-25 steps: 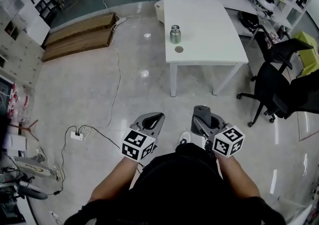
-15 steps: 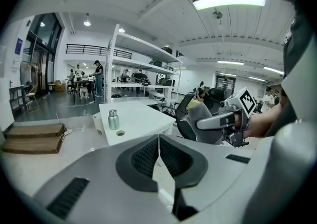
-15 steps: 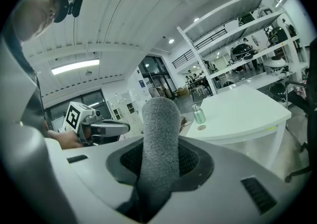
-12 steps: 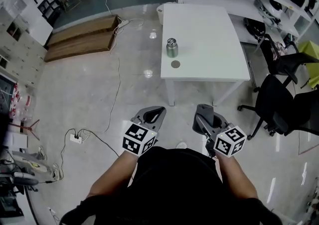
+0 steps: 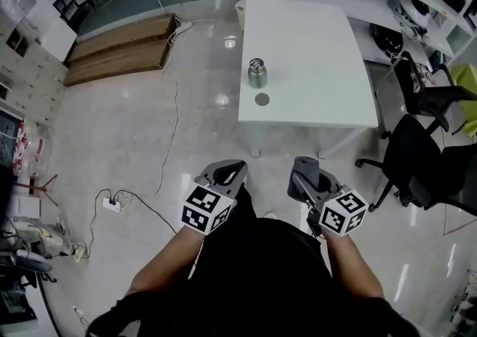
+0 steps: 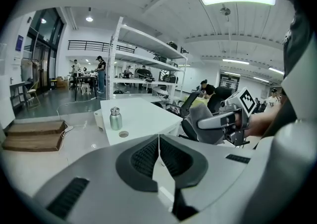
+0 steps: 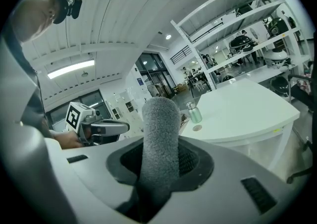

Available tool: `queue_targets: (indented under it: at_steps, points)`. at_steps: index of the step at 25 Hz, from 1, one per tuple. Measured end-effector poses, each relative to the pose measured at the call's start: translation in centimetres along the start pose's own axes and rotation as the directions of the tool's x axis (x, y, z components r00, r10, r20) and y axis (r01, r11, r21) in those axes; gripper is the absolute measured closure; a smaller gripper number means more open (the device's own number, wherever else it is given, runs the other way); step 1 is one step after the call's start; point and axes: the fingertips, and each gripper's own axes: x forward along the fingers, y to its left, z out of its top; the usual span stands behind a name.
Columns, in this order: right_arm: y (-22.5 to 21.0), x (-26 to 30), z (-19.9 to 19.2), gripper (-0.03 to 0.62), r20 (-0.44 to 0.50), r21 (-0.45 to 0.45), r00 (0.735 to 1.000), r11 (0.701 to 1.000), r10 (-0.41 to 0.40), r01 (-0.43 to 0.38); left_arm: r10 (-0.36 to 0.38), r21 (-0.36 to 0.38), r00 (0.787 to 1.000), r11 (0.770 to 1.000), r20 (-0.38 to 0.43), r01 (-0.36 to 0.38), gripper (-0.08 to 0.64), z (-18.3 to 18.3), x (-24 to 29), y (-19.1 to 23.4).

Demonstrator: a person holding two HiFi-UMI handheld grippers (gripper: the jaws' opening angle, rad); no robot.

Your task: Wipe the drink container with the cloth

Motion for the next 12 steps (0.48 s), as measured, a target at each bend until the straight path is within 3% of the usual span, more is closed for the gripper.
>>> queue_targets:
  at_steps: [6,12]
  points:
    - [-3.1,2.9,1.5,0.488,-0.019,0.0,0.999,0.999,-0.046,0.046,-0.034,-0.01,0.999,0.999,0.013,0.034,0.541,1.5,3.8,3.5]
    - [-4.9,7.7,5.9,0.488,-0.016,-0.027,0.997,0.997,-0.07,0.07,-0.062,0.016,0.997,0.998,0.051,0.061,0.541,5.5,7.1,8.8]
